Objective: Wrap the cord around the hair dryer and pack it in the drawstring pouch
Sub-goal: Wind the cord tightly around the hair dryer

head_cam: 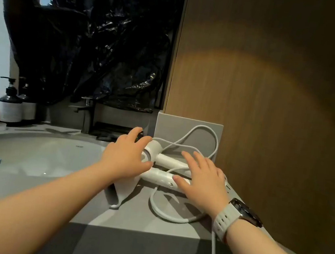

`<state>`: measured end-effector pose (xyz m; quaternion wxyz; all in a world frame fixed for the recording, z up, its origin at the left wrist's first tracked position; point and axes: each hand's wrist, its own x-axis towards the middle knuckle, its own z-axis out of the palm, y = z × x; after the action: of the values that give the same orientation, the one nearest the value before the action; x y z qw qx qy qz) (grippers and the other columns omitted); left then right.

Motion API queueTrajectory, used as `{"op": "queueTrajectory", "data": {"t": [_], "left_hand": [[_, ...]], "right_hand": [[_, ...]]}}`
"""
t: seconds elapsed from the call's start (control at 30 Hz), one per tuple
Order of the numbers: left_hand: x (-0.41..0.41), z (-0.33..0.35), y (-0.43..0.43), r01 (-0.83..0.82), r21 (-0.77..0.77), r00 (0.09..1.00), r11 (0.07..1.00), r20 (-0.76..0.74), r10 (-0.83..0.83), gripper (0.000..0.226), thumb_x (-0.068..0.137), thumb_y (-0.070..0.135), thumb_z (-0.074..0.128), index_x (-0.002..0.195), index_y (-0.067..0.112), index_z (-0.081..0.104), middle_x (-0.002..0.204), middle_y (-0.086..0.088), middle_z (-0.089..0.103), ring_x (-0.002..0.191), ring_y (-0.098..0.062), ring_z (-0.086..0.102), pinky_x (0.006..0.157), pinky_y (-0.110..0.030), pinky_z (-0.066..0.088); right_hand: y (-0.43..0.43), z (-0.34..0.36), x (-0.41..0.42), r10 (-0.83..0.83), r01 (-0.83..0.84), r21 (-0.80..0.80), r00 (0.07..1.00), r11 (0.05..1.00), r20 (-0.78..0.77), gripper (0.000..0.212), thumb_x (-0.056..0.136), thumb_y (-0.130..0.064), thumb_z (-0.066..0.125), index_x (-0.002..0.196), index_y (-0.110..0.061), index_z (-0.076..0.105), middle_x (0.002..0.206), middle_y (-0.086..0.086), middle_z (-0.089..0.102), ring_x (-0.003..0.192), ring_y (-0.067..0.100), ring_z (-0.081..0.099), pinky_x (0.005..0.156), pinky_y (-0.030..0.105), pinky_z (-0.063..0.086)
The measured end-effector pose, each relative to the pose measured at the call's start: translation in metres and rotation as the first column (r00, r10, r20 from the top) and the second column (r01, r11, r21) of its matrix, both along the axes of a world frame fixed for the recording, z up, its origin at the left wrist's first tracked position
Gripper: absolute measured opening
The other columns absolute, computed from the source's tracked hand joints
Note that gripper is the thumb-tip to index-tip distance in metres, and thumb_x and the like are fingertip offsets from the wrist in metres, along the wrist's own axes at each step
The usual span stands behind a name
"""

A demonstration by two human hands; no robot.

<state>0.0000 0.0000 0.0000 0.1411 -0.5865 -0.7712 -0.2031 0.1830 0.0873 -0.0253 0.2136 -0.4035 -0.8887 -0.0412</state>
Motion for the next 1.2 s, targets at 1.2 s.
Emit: {"op": "queueTrajectory", "data": {"t": [1.2], "left_hand": [[-0.019,0.019,0.028,0.092,0.639,0.347,0.764,0.698,-0.626,0.042,0.089,0.063,0.027,0.098,0.049,0.065,0.106,0.018,0.068,0.106,-0.003,0.058,0.093,-0.030,0.041]], "right_hand": [[0.050,0.026,-0.020,0.238,-0.369,-0.270,0.878,0.889,-0.416,0.022,0.081,-0.051,0.059,0.089,-0.031,0.057,0.081,-0.007,0.062,0.070,0.011,0.061,0.064,0.031,0.056]]}}
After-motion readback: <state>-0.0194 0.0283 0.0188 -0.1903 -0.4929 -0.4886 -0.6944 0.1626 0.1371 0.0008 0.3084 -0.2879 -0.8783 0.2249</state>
